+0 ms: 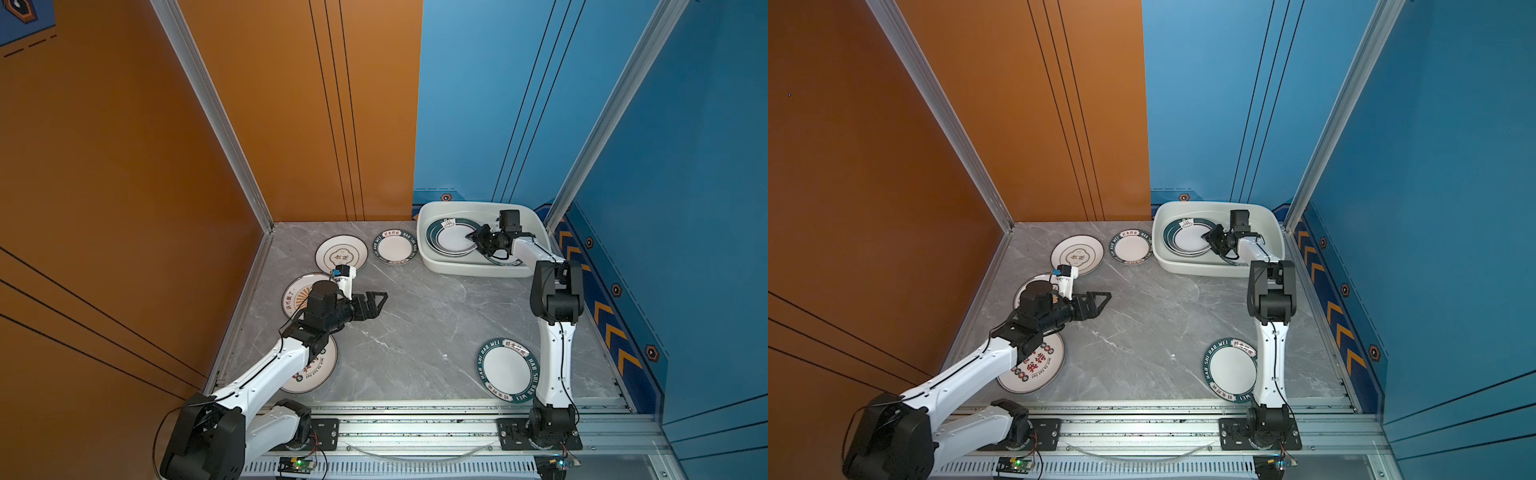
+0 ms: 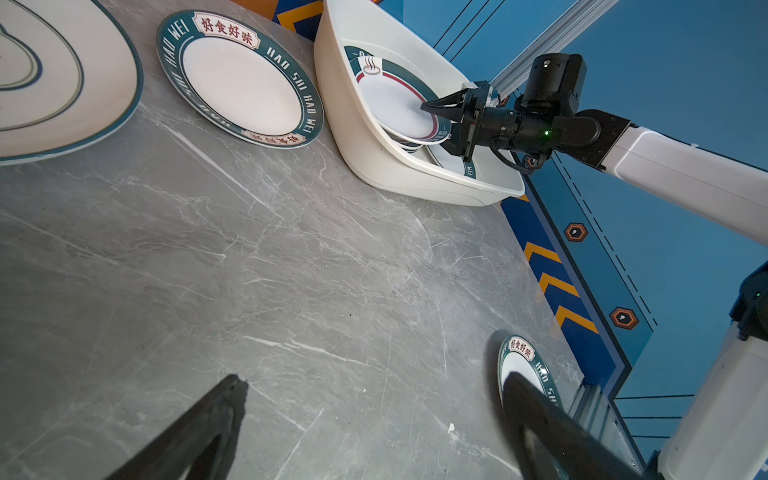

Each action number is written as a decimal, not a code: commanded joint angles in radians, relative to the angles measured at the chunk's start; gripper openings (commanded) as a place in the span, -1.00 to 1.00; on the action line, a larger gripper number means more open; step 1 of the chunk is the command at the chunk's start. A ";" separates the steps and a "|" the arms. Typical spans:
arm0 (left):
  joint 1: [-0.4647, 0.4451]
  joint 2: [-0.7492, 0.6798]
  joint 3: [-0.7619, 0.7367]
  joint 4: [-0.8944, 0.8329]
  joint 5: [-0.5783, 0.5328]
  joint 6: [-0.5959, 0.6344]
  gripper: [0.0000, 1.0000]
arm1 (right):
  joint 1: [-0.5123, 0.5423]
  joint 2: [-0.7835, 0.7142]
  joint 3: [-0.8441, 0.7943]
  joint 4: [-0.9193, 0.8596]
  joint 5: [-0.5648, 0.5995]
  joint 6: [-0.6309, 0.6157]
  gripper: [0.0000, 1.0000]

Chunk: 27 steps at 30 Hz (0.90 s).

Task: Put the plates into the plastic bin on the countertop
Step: 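Lower the plate flat onto the stack in the bin and open the right gripper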

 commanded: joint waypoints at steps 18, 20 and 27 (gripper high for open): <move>-0.031 0.056 0.022 0.036 0.077 0.019 0.95 | 0.023 -0.065 0.145 -0.376 0.236 -0.252 -0.14; -0.033 0.056 0.022 0.036 0.077 0.020 0.95 | 0.026 -0.064 0.147 -0.376 0.240 -0.253 -0.14; -0.039 0.061 0.027 0.036 0.083 0.020 0.96 | 0.060 -0.033 0.197 -0.401 0.258 -0.261 -0.14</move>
